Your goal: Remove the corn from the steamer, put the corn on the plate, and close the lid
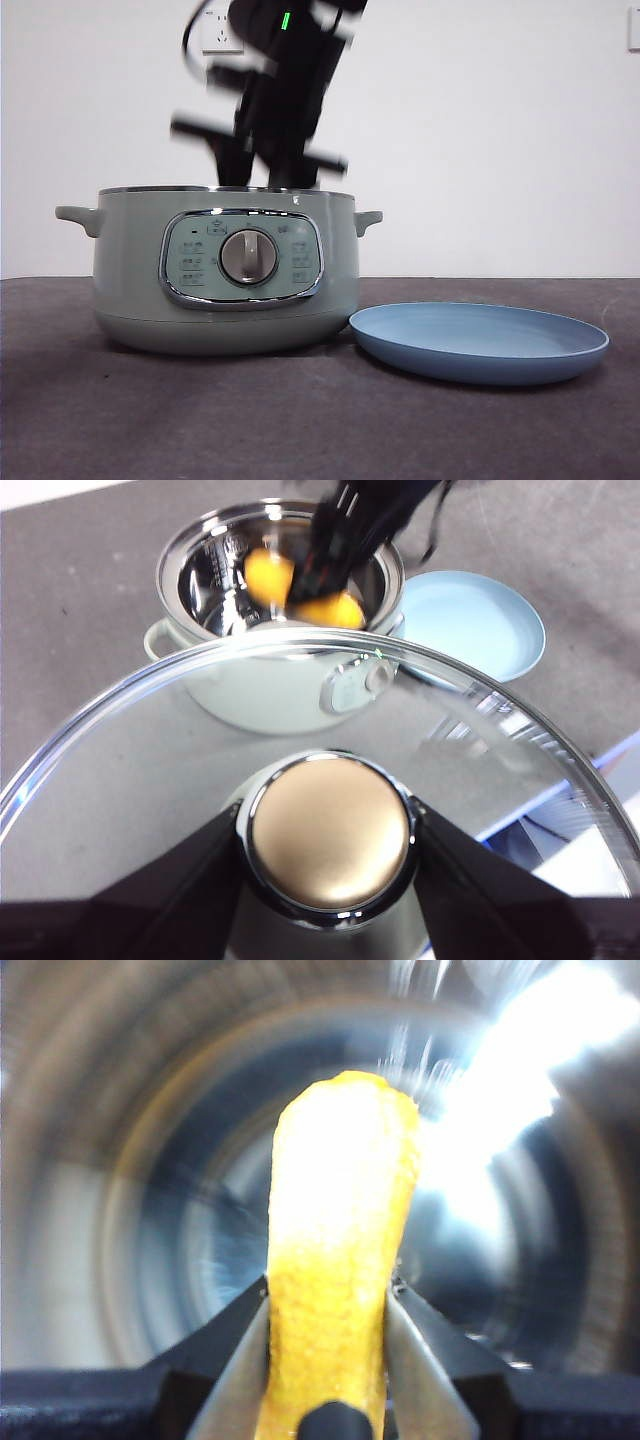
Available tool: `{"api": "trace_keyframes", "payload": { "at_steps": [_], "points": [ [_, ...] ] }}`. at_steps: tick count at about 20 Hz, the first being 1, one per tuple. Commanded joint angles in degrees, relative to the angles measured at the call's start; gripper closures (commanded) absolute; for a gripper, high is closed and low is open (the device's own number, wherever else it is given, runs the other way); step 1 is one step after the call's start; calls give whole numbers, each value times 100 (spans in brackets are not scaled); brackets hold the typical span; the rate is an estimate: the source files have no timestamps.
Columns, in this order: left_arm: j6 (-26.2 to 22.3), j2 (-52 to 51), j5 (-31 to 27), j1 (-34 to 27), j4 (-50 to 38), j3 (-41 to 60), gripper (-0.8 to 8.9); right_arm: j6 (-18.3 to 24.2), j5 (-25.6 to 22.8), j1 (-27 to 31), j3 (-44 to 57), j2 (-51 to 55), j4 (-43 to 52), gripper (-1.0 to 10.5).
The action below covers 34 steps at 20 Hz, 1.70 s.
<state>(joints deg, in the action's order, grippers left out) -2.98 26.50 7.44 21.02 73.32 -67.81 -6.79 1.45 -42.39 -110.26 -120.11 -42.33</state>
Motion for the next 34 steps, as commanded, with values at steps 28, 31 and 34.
{"api": "trace_keyframes", "payload": {
  "at_steps": [28,31,34],
  "points": [
    [-4,-46,24,2,-575,-37,822,-291,166,1838,5993,3799,2271,959],
    [-2,-46,24,2,-575,-37,822,-439,308,1838,6148,3274,2868,959],
    [0,-46,24,2,-544,-37,822,-549,306,1838,6148,2736,3300,959]
  ]
}}
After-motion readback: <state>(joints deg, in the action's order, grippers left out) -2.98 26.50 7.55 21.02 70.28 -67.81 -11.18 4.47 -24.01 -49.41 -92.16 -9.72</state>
